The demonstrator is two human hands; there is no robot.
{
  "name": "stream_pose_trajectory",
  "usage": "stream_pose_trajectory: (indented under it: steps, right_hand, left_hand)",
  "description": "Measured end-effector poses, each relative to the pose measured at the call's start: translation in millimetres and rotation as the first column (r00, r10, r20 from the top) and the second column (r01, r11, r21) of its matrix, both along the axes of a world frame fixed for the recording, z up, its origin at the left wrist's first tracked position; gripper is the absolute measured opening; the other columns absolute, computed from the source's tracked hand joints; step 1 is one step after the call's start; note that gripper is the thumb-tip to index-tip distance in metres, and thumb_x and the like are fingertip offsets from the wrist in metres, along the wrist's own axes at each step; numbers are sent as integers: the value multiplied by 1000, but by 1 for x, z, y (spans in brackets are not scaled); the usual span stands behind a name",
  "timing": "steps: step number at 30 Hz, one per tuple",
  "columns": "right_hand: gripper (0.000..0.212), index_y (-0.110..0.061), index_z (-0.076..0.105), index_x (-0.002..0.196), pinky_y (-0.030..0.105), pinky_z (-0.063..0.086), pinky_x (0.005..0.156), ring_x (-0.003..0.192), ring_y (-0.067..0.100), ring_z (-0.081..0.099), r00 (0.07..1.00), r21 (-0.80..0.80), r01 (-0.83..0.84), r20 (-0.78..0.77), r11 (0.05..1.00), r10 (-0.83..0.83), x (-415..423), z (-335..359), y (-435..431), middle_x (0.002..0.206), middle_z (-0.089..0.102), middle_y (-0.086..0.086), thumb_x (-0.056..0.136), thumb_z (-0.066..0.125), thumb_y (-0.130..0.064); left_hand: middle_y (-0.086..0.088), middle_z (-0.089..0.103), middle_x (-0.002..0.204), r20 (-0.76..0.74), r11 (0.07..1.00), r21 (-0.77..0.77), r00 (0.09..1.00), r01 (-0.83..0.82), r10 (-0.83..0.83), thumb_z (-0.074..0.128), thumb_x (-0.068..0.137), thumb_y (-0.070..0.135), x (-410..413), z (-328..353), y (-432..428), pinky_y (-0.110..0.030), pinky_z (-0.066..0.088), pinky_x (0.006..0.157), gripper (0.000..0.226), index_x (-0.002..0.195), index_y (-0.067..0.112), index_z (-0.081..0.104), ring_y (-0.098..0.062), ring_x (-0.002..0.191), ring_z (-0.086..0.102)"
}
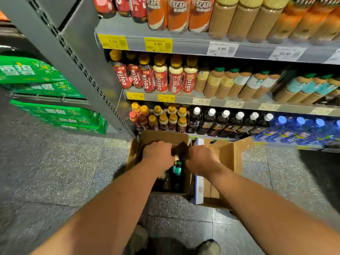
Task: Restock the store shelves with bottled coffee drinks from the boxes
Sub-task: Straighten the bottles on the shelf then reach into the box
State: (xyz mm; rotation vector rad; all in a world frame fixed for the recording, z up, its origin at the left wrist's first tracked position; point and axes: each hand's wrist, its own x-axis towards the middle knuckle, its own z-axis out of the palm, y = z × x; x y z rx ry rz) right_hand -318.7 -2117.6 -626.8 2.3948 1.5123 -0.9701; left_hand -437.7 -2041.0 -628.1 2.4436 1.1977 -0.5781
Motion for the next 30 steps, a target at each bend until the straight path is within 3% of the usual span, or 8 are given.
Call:
stream_pose_trajectory:
  steps: [3, 7, 13, 18, 22, 26, 30]
  right_hand:
    - [25, -13, 60, 109, 32, 50, 78, 107, 30, 60, 996, -74, 87, -28, 993, -90, -19, -14, 3, 114, 61, 9, 91, 51, -28]
    - [31, -9, 60, 114, 36, 52, 87, 108, 33, 60, 974, -119, 212, -61, 970, -220, -52, -36, 4, 117, 63, 13, 88, 54, -24]
    - [33, -7, 62, 113, 32, 50, 82, 107, 32, 61, 944, -170, 278, -132, 945, -302, -85, -69, 23, 115, 65, 14, 86, 58, -26]
    - [25, -8, 62, 108, 31, 46, 73, 99, 30, 62, 933, -195, 279, -174, 940, -313, -84, -116, 26, 107, 65, 12, 89, 53, -21]
    - [25, -9, 63, 103, 38, 54, 80, 94, 30, 63, 908, -234, 315, -209, 920, -364, -68, -155, 33, 103, 66, 12, 86, 55, -25]
    - [32, -8, 63, 111, 36, 49, 82, 103, 33, 61, 879, -287, 364, -209, 886, -429, -57, -208, 44, 111, 64, 14, 84, 59, -24]
    - [42, -11, 53, 124, 42, 53, 88, 104, 29, 60, 788, -332, 495, -218, 803, -575, -67, -271, 47, 117, 60, 12, 89, 60, -33]
  left_hand:
    - [-2, 54, 91, 13, 999, -50, 1000, -23, 23, 52, 91, 33, -21, -14, 6, -34, 41, 67, 17, 84, 20, 46, -23, 85, 54]
    - [-4, 57, 100, -37, 993, -114, 999, -2, -3, 53, 90, 34, -64, -32, 15, -34, 44, 70, 15, 95, 19, 52, -26, 96, 57]
    - [-7, 59, 112, -116, 983, -181, 993, -5, -17, 51, 90, 32, -98, -61, 37, -39, 49, 81, 22, 106, 17, 56, -29, 104, 58]
    - [-7, 58, 111, -132, 964, -243, 988, -105, 74, 51, 89, 28, -97, -107, 41, -39, 50, 83, 23, 106, 15, 54, -28, 103, 57]
    - [-9, 58, 109, -166, 935, -297, 974, -197, 152, 54, 89, 28, -86, -143, 38, -39, 51, 80, 24, 107, 13, 56, -28, 99, 58]
    - [-13, 62, 111, -126, 871, -340, 935, -355, 332, 58, 88, 22, -69, -193, 38, -36, 46, 76, 26, 111, 10, 58, -33, 103, 60]
    - [-14, 56, 122, -174, 822, -368, 900, -435, 399, 59, 88, 17, -71, -265, 35, -38, 46, 86, 38, 125, 11, 52, -34, 112, 55]
